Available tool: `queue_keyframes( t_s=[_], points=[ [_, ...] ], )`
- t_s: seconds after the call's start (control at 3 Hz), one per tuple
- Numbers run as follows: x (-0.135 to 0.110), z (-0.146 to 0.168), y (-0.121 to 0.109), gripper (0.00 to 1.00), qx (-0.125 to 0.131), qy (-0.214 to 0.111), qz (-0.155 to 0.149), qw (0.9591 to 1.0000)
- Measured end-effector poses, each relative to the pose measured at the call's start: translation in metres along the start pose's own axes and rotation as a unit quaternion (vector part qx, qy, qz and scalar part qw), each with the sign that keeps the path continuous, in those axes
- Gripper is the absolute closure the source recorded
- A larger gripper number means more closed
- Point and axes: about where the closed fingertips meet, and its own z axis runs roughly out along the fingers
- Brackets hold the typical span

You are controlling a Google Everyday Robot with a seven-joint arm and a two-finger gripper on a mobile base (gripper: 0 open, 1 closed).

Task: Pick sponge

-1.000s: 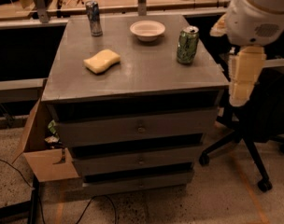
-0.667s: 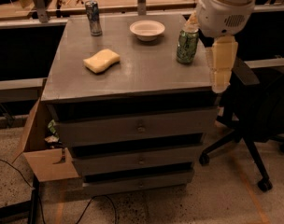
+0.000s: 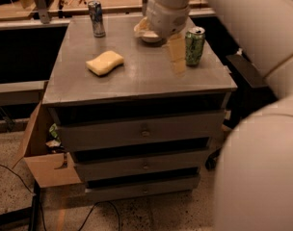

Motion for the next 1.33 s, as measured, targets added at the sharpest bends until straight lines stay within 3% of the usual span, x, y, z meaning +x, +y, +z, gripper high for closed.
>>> queue_keyframes(
  t_s=[0.33, 0.67, 1.33],
  points=[
    [-0.012, 0.048, -0.036, 0.0, -0.012, -0.009, -0.052, 0.9986],
    [-0.013, 0.051, -0.044, 0.0, 0.001, -0.009, -0.053, 0.9986],
    [-0.029, 0.061, -0.101, 0.0, 0.023, -0.013, -0.112, 0.9934]
  ],
)
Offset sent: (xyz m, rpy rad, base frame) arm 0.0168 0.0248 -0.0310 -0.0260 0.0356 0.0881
